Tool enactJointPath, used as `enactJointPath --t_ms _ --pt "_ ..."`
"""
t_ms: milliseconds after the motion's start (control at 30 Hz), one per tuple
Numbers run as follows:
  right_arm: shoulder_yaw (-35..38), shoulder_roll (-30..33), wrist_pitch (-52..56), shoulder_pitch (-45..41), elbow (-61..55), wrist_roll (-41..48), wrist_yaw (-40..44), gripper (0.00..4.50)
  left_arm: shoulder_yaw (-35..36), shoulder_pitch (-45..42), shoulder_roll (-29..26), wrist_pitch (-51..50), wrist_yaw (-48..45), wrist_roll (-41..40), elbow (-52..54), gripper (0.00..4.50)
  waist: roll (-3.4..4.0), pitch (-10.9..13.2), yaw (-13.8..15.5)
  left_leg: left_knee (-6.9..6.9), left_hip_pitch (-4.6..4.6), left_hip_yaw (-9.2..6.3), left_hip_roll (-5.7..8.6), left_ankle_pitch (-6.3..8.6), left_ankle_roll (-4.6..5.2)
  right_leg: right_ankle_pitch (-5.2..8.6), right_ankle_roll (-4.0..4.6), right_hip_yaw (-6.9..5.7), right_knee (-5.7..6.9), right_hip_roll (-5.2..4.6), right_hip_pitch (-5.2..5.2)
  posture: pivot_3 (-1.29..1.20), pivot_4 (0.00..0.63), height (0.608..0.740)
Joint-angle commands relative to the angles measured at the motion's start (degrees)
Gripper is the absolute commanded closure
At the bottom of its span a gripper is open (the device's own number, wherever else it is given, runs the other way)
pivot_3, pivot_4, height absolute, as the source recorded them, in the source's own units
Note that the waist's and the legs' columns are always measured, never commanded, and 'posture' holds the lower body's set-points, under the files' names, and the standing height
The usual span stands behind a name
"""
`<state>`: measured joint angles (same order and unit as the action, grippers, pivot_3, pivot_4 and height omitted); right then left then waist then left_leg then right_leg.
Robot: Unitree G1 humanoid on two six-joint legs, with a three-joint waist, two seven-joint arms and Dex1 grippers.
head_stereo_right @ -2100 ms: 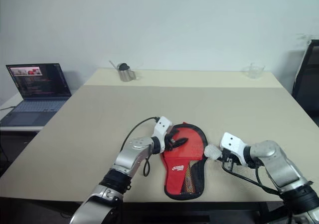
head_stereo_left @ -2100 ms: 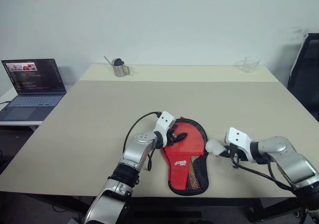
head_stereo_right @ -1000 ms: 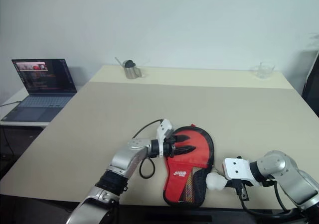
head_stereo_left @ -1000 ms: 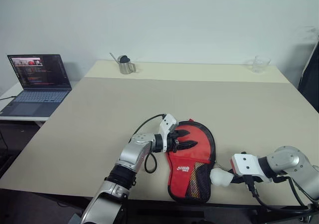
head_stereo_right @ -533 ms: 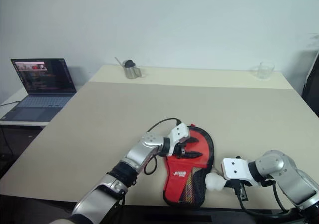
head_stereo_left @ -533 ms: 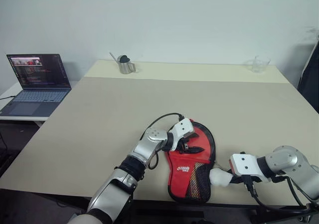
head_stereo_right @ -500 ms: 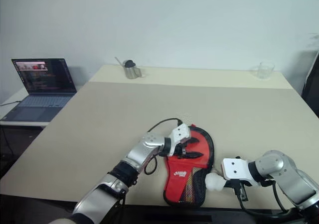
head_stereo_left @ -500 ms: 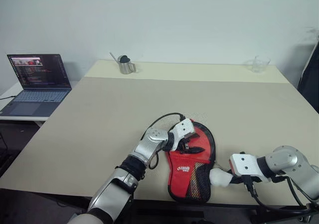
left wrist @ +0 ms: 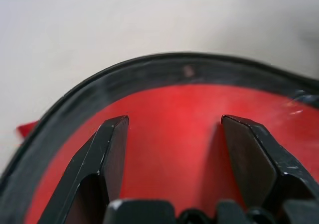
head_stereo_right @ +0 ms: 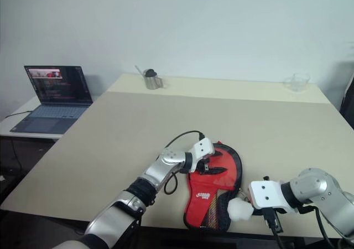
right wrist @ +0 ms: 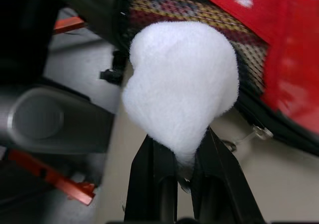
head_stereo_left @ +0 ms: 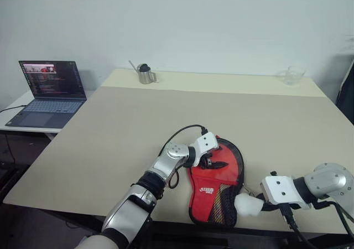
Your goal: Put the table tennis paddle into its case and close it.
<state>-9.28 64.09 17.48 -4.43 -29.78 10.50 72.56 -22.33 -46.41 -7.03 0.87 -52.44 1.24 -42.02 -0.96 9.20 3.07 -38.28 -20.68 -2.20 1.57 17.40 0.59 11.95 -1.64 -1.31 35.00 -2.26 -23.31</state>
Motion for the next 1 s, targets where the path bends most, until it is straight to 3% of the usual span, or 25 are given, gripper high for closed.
enactJointPath --t_ms 33,400,900,1000 --pt "-1.8 2.4 0.3 3.4 -5.9 3.3 5.0 4.49 -2.8 3.1 -1.6 -2.0 1.1 5.4 -6.8 1.29 0.01 -0.1 0.3 0.0 -0.02 -0.04 0.03 0.04 0.0 0.02 0.0 -0.03 -0.01 -0.02 0.0 0.0 0.15 0.74" --pt "-5.1 1.3 -0.7 4.8 -7.2 0.3 3.1 4.49 -3.2 3.4 -2.6 -2.6 0.4 5.6 -5.8 1.29 0.01 -0.3 0.4 -0.29 -0.13 -0.3 0.17 0.38 -0.05 0.36 -0.08 -0.28 0.01 -0.4 0.1 0.0 0.15 0.74" --pt "-8.5 4.7 -6.8 16.0 -16.6 -1.7 4.0 4.49 -3.1 2.7 -3.8 -3.0 -0.9 6.6 -6.0 1.29 0.07 -0.7 -0.3 -0.64 0.16 -0.71 0.11 0.52 0.15 0.62 -0.33 -0.75 0.06 -0.41 0.72 0.0 0.15 0.74" --pt "-5.3 5.5 -8.9 15.9 -14.3 0.2 5.3 4.49 -2.9 2.2 -3.8 -3.0 -0.9 6.6 -6.5 1.29 0.07 -0.7 -0.2 -0.64 0.16 -0.77 0.11 0.52 0.15 0.67 -0.31 -0.81 0.06 -0.41 0.75 0.0 0.15 0.74"
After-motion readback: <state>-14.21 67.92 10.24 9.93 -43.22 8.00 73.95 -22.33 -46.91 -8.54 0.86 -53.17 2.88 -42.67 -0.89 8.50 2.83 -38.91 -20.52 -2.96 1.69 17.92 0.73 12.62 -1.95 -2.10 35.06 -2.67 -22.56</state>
